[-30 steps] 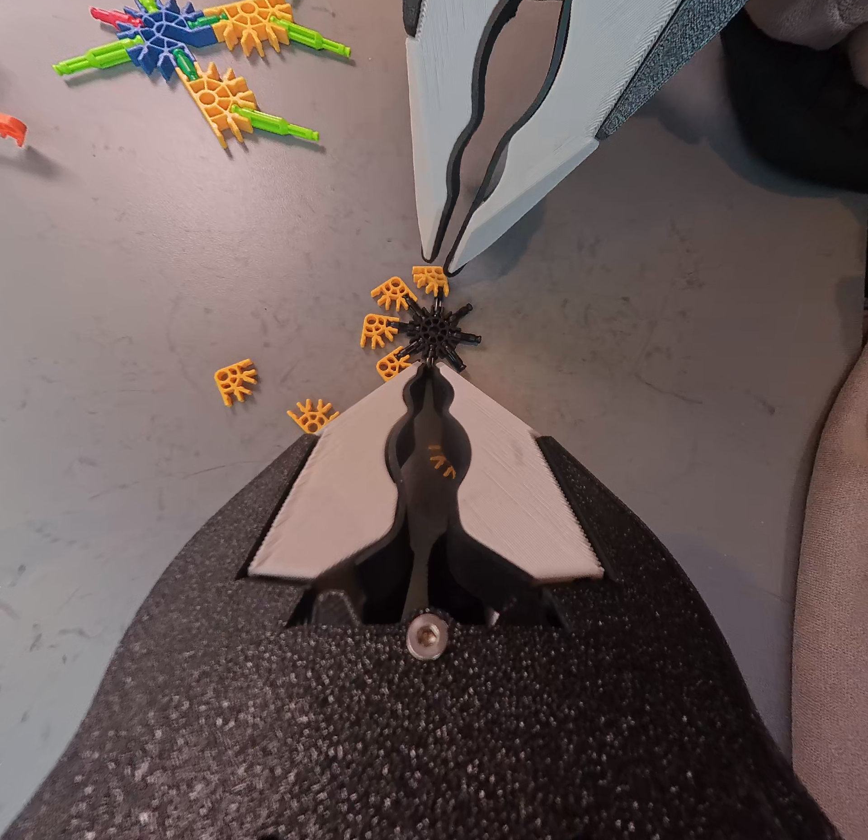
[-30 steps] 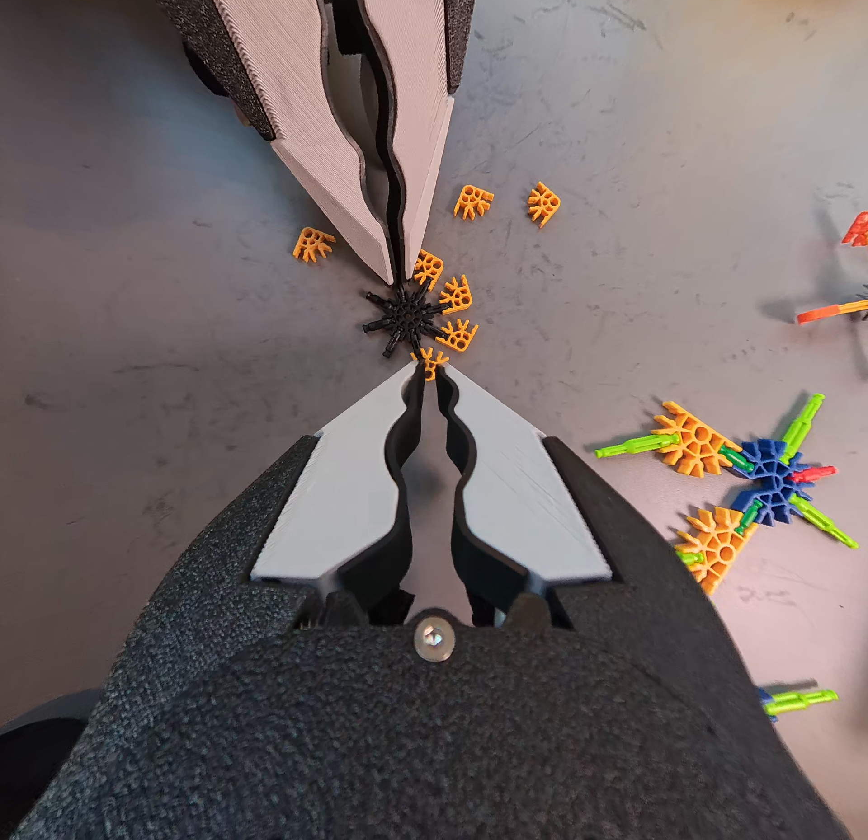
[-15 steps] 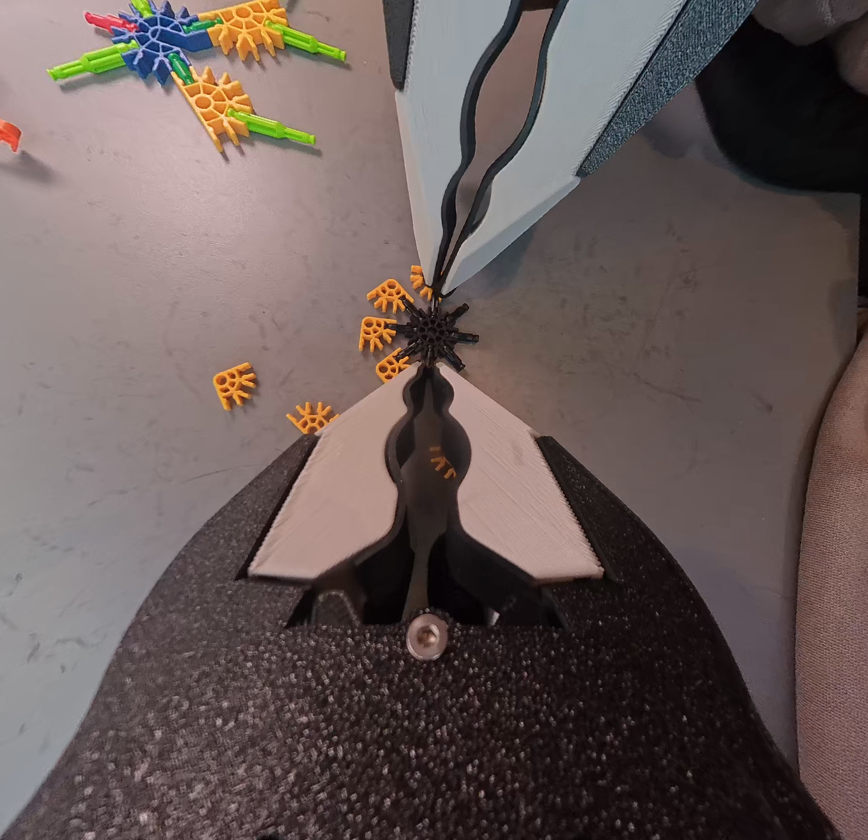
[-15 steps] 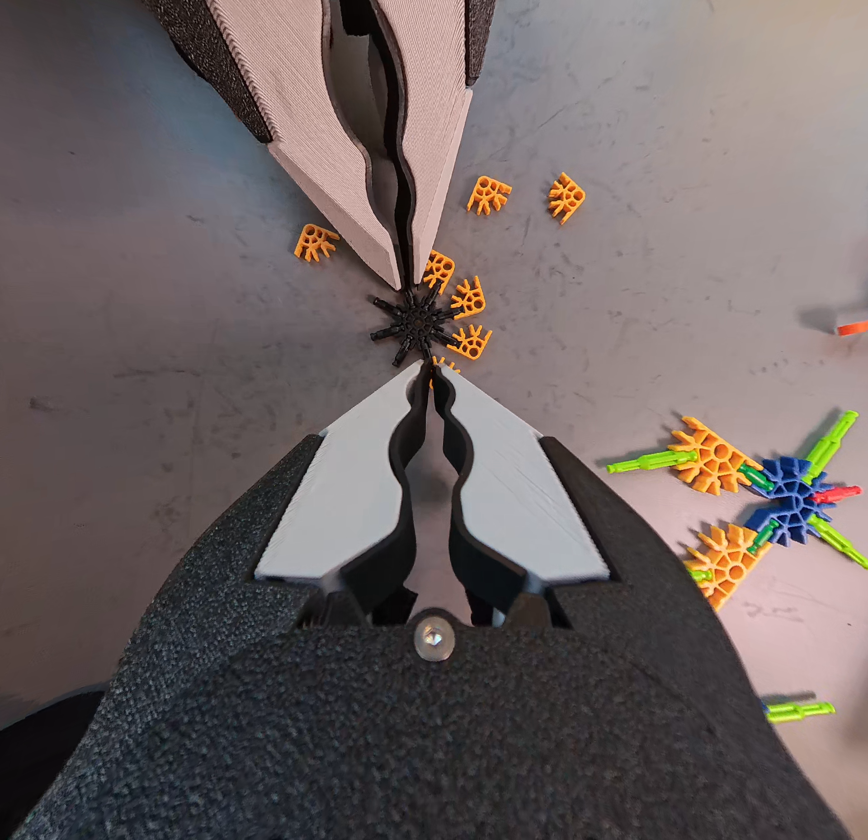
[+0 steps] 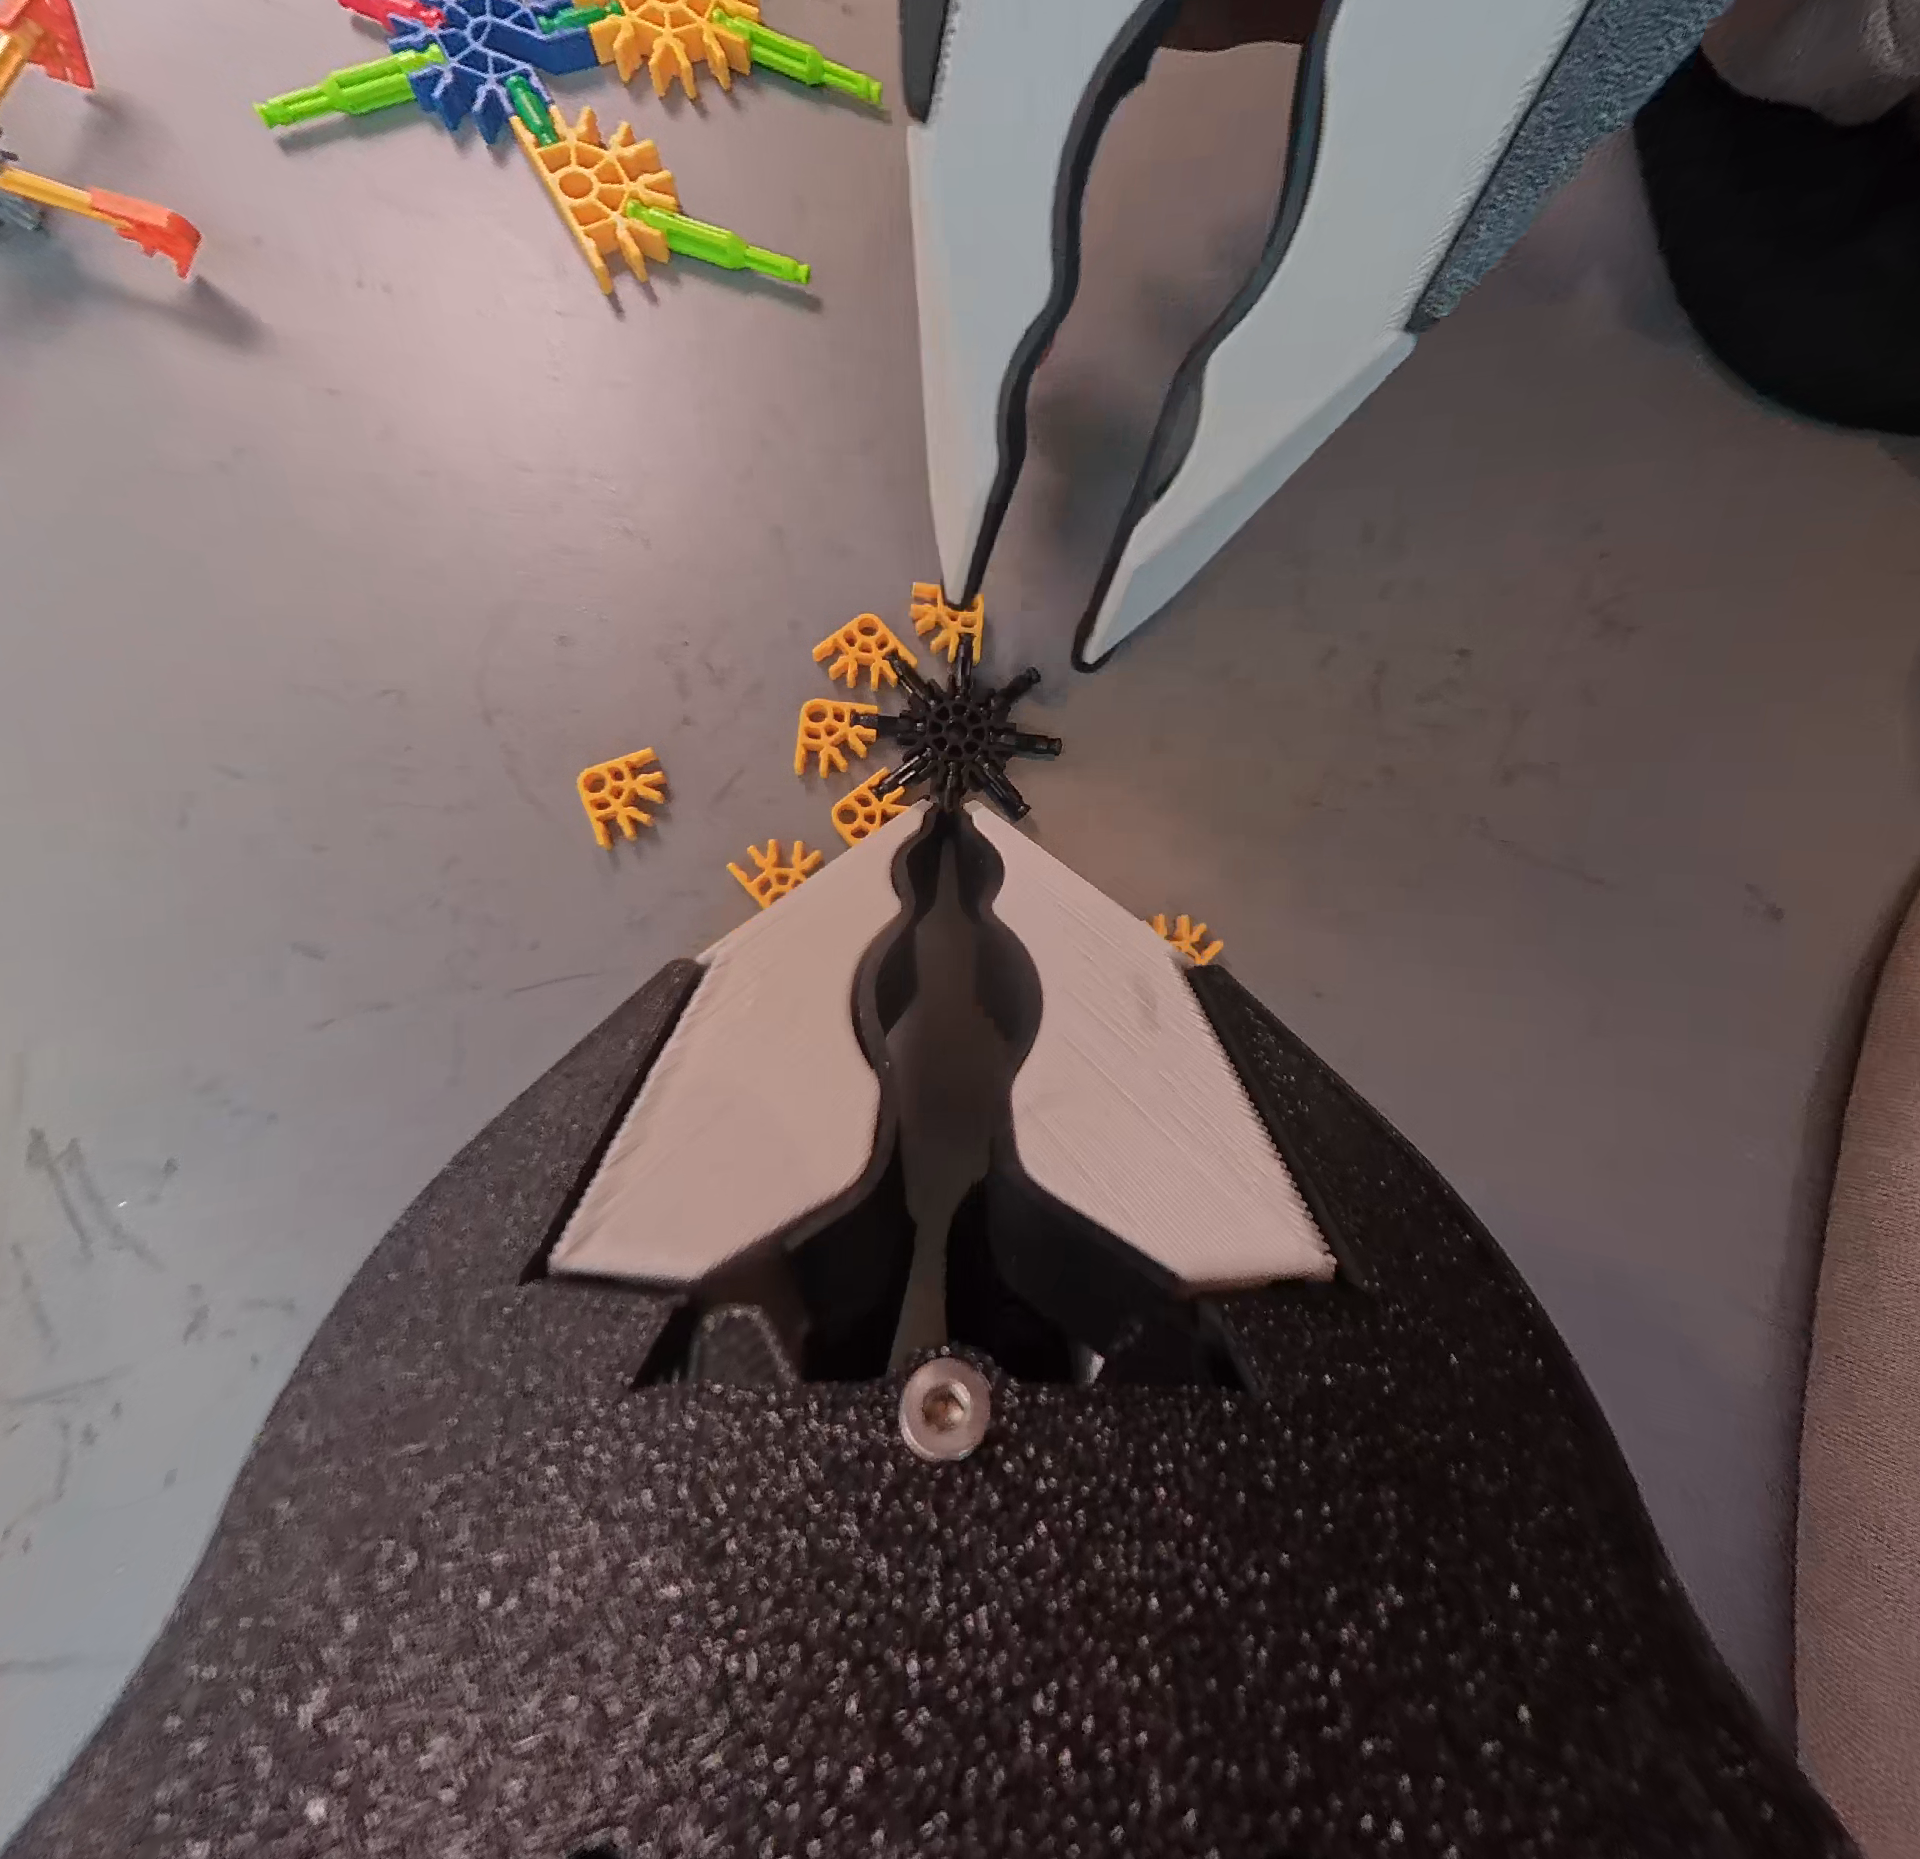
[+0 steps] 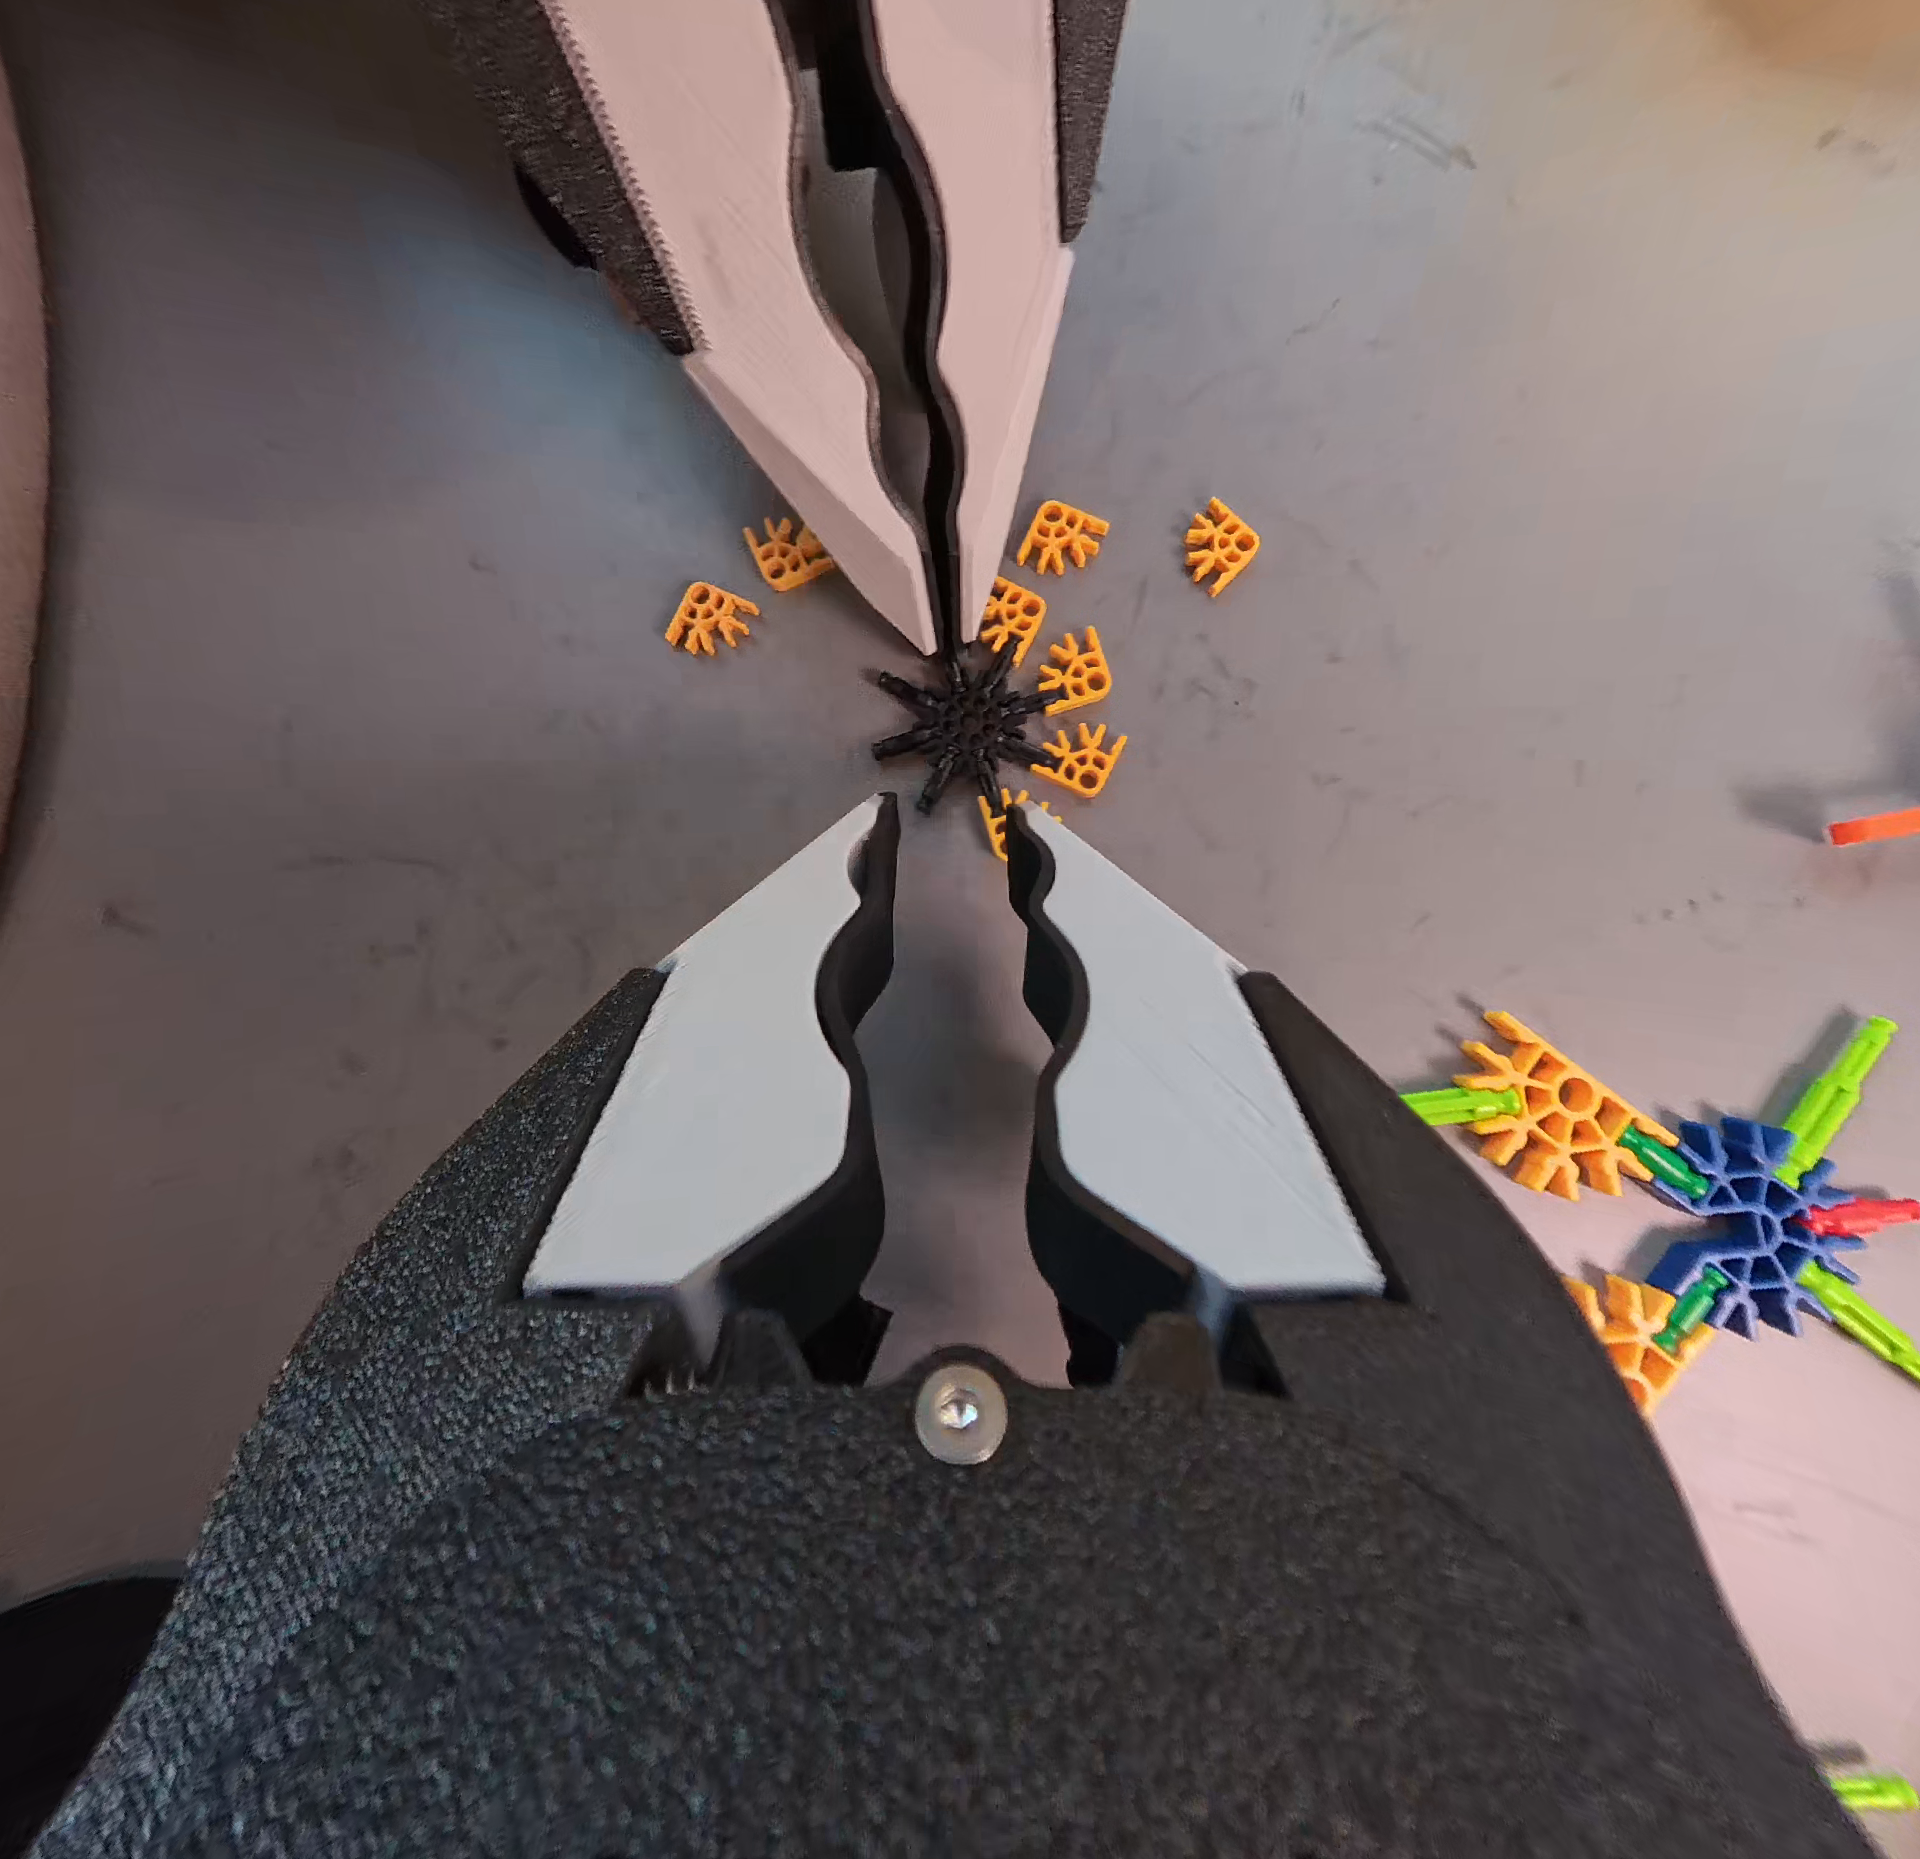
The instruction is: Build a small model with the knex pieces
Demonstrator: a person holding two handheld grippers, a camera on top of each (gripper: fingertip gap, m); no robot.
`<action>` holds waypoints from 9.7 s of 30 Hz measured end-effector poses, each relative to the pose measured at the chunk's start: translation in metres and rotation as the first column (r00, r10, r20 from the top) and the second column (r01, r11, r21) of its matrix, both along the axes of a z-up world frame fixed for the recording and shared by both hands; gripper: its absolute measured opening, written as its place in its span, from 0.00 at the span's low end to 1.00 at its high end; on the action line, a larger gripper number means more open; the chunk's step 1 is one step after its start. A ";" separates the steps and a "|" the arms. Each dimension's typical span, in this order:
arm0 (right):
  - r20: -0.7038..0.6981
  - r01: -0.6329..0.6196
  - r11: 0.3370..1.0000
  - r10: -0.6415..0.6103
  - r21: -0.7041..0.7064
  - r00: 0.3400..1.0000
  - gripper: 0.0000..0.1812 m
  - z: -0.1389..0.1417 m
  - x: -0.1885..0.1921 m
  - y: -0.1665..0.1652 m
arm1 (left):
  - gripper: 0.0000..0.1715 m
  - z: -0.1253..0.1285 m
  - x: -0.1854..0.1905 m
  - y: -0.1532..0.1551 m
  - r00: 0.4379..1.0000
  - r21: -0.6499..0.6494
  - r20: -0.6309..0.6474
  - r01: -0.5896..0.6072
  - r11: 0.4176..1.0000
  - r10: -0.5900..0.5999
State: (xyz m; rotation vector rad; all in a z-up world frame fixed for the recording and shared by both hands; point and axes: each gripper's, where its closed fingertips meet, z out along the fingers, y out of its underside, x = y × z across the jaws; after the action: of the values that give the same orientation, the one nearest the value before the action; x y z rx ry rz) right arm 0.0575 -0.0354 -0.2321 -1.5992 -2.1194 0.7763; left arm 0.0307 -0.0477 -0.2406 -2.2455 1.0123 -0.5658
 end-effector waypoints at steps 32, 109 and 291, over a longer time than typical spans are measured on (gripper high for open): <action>0.019 -0.087 0.996 0.087 0.022 0.996 0.11 -0.001 -0.006 -0.040 | 0.13 0.005 -0.012 -0.007 0.981 0.048 0.055 0.184 0.982 -0.186; 0.092 -0.124 0.992 0.121 0.037 0.988 0.11 -0.009 0.025 -0.027 | 0.22 0.006 0.003 -0.014 0.966 0.152 0.000 0.255 0.955 -0.258; 0.066 -0.155 0.986 0.151 0.054 0.986 0.10 -0.009 -0.019 -0.076 | 0.17 0.018 -0.015 -0.039 0.943 -0.019 0.114 0.317 0.948 -0.313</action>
State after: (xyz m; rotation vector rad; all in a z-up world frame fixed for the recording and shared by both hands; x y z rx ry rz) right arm 0.0386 -0.1113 -0.2413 -1.4609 -2.3087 0.7130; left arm 0.0156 -0.0864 -0.2227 -2.0688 1.3246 -0.8411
